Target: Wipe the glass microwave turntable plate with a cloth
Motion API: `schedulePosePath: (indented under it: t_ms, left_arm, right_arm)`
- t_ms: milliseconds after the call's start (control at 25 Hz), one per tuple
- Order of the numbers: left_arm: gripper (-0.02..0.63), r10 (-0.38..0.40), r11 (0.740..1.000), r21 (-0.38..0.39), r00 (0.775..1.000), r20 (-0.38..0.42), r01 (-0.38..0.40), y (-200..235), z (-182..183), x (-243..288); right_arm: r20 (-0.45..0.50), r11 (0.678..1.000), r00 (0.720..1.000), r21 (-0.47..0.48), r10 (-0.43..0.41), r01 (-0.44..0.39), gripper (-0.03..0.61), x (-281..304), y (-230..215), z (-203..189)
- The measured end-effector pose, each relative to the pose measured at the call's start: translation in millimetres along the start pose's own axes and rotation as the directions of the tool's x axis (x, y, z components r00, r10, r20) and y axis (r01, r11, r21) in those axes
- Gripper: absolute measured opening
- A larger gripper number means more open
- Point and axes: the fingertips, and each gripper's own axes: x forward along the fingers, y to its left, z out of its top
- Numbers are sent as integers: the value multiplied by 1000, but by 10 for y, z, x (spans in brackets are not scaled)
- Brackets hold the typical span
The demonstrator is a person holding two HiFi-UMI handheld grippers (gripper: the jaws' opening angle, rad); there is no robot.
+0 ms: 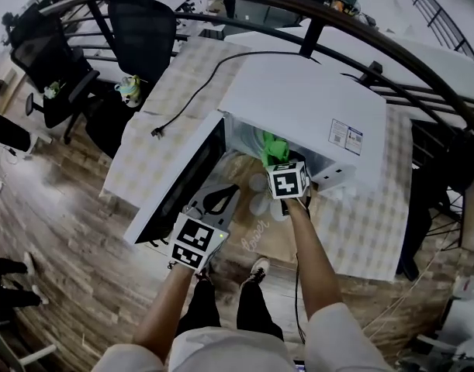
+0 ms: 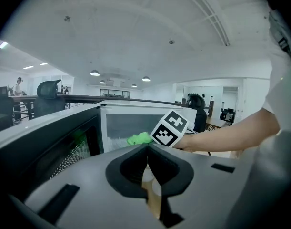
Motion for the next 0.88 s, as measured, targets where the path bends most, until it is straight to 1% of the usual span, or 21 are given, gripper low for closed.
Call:
schedulePosePath:
  t_ms: [120,240,400,480,600,680,760,880]
  left_arm:
    - [18,-17,1000,15,1000,10,17,-74,15,15]
    - [18,-25,1000,10,1000,4,25,-104,21,20]
    - [18,-29,999,13,1000,3,29,-81,71,-3]
    - [18,-24,1000,18,1000,10,23,-30,113,-20]
    - [18,-5,1000,16,1000,20,5,49,153,-58]
    - [18,3,1000,15,1000,28,-4,44,163,-93]
    - [19,10,1000,14,1000,29,-11,39,139,-119]
    - [18,22,1000,10,1000,11,-22,64,21,-133]
  right_arm:
    - [-26,999,999,14,-47,48,187,-127,-252,-154]
    - [-63,997,996,9,-70,71,187,-241,-407,-286]
    - [-101,997,992,-2,-81,81,186,-374,-461,-404]
    - [-99,997,992,-14,-78,77,186,-414,-449,-390]
    - [-55,999,997,-13,-53,52,186,-400,-373,-257]
    - [-11,999,1000,-35,-21,21,186,-349,-260,-96]
    - [40,997,999,-71,27,-24,187,-245,-72,133]
    - [80,985,990,-135,116,-105,187,-33,305,441]
